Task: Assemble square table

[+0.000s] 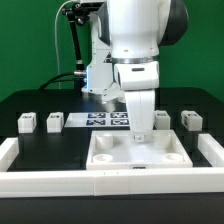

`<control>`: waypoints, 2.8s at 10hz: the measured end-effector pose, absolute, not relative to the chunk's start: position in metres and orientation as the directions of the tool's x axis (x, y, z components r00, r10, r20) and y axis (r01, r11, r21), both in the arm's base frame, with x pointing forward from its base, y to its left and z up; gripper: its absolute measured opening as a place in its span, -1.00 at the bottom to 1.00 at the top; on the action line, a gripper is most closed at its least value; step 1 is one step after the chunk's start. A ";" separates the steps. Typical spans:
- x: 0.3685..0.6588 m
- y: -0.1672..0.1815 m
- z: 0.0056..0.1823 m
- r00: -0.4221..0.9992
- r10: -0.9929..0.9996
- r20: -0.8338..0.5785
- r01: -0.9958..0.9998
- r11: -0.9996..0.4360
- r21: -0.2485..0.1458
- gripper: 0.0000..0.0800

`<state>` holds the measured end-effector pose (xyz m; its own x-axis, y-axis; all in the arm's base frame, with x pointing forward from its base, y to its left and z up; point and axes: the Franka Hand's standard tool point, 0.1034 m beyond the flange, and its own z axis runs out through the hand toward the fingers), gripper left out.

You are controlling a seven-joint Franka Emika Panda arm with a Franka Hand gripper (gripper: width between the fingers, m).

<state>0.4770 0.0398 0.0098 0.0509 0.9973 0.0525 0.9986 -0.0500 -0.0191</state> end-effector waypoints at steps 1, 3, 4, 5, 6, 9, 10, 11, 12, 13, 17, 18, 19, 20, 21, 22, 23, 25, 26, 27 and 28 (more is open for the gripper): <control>0.479 0.049 0.010 0.067 0.996 0.056 0.998 -0.066 -0.017 -0.85; 0.486 0.067 0.013 0.078 0.995 0.059 0.997 -0.077 -0.019 -0.85; 0.487 0.072 0.013 0.069 0.996 0.057 0.997 -0.067 -0.030 -0.85; 0.487 0.075 0.012 0.062 0.996 0.057 0.998 -0.060 -0.034 -0.85; 0.487 0.076 0.012 0.058 0.997 0.058 0.998 -0.056 -0.034 -0.85; 0.487 0.076 0.012 0.061 0.996 0.057 0.998 -0.059 -0.034 -0.84; 0.487 0.075 0.012 0.062 0.996 0.057 0.998 -0.060 -0.034 -0.84; 0.487 0.075 0.012 0.063 0.996 0.057 0.998 -0.061 -0.034 -0.19; 0.487 0.075 0.012 0.063 0.996 0.057 0.998 -0.061 -0.034 -0.19; 0.487 0.075 0.012 0.063 0.996 0.057 0.998 -0.062 -0.034 0.26; 0.488 0.073 0.012 0.066 0.996 0.057 0.997 -0.064 -0.035 0.62; 0.488 0.073 0.012 0.066 0.996 0.057 0.997 -0.065 -0.035 0.62; 0.487 0.073 0.014 0.108 0.993 0.056 0.994 -0.107 -0.033 0.62; 0.481 0.074 0.022 0.185 0.981 0.051 0.983 -0.184 -0.026 0.62; 0.473 0.077 0.030 0.268 0.962 0.045 0.963 -0.267 -0.027 0.62; 0.466 0.081 0.036 0.352 0.935 0.040 0.936 -0.351 -0.029 0.62; 0.462 0.089 0.043 0.412 0.911 0.037 0.911 -0.411 -0.022 0.62; 0.460 0.103 0.051 0.499 0.866 0.029 0.866 -0.499 -0.025 0.62; 0.460 0.100 0.048 0.506 0.862 0.027 0.863 -0.505 -0.028 0.62; 0.460 0.099 0.048 0.521 0.853 0.026 0.853 -0.520 -0.029 0.62; 0.459 0.100 0.048 0.578 0.815 0.024 0.816 -0.578 -0.031 0.62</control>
Offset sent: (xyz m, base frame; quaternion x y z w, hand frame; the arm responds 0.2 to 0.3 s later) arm 0.0202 0.0287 0.0058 0.0101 -0.0062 -0.0014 0.9999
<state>0.4595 0.0996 0.0482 0.5783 0.8155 0.0242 0.8158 -0.5776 -0.0310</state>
